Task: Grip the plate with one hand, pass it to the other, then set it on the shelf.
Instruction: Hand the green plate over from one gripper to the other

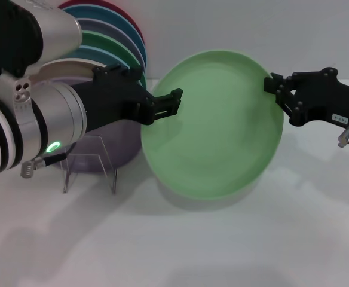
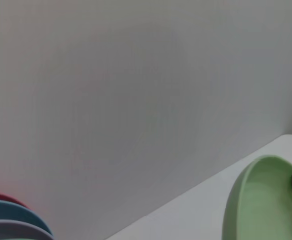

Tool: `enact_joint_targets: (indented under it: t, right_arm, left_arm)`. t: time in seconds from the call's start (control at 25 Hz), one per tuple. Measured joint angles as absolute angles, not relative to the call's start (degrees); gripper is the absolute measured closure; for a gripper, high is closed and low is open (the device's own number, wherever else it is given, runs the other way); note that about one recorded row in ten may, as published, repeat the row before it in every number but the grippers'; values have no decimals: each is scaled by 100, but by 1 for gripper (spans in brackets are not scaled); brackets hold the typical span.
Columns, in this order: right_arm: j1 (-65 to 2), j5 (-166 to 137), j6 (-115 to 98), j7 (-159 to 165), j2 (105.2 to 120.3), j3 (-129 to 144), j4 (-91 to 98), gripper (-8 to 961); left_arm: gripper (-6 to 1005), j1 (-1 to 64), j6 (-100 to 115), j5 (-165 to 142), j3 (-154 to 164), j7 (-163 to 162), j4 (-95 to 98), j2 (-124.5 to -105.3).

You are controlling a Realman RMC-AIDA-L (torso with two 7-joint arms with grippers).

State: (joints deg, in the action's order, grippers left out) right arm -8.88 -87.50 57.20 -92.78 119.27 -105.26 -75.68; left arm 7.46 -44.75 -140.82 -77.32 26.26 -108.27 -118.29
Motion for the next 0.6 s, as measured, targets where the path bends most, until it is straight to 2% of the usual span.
enact_joint_targets:
  t: [0.24,0.4,0.6]
  right_arm:
    - [-878,-8626,5789,-9280,11926,-10492,-7566,881]
    - [-850,-8500,5912,-9281,11918,-10526,-7562,879]
    - [-828,-8459,5939,-9281,11918,-10551,-7531,877]
  left_arm:
    - [218,722,-4386,-14079,-7710,2778,-10796,-11816]
    - [423,693,-4320,-14079,-7631,2966,-10787,-11824]
    - [525,567,-4014,-14079,-7507,3115,-10830,-11815]
